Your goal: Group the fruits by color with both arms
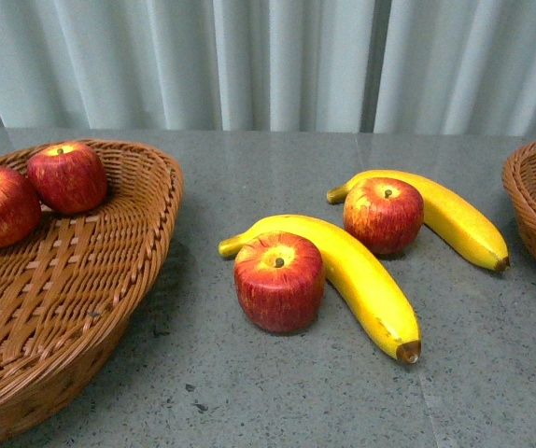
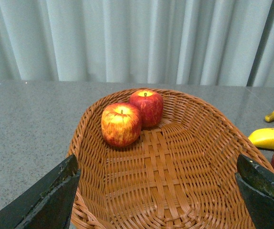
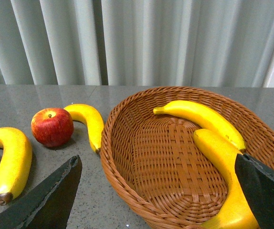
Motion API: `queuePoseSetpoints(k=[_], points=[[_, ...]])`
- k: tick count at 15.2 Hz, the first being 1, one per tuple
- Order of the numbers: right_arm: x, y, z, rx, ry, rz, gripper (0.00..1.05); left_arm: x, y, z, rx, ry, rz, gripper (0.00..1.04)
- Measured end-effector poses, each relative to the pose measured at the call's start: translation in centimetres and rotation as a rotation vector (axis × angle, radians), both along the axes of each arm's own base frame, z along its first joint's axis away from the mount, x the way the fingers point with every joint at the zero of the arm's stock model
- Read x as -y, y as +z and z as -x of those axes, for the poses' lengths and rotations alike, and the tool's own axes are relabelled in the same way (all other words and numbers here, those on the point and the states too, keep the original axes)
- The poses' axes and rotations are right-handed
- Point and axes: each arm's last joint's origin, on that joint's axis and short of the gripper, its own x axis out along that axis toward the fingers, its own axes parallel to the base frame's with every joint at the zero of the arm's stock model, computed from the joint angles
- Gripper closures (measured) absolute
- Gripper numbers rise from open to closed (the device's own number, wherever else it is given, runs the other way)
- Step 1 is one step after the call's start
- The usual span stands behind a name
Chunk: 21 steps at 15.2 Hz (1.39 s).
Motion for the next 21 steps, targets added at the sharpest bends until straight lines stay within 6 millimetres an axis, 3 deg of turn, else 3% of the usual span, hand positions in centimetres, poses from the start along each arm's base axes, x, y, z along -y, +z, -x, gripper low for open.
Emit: queuePoseSetpoints(k=[18, 20, 21], points=[[0.00, 0.00, 0.00, 0.000, 0.000, 0.000, 0.07, 0.00, 0.00, 0.00, 0.000, 0.000, 0.000, 0.07], [0.00, 0.00, 0.00, 0.000, -0.001, 0.000, 0.07, 0.32, -0.18, -0.09, -0.238, 0.159, 0.040, 0.07], [0.00, 0.01, 0.00, 0.002, 0.000, 0.000, 0.07, 0.17, -0.14, -0.20, -0.255, 0.236, 0.046, 0.07]])
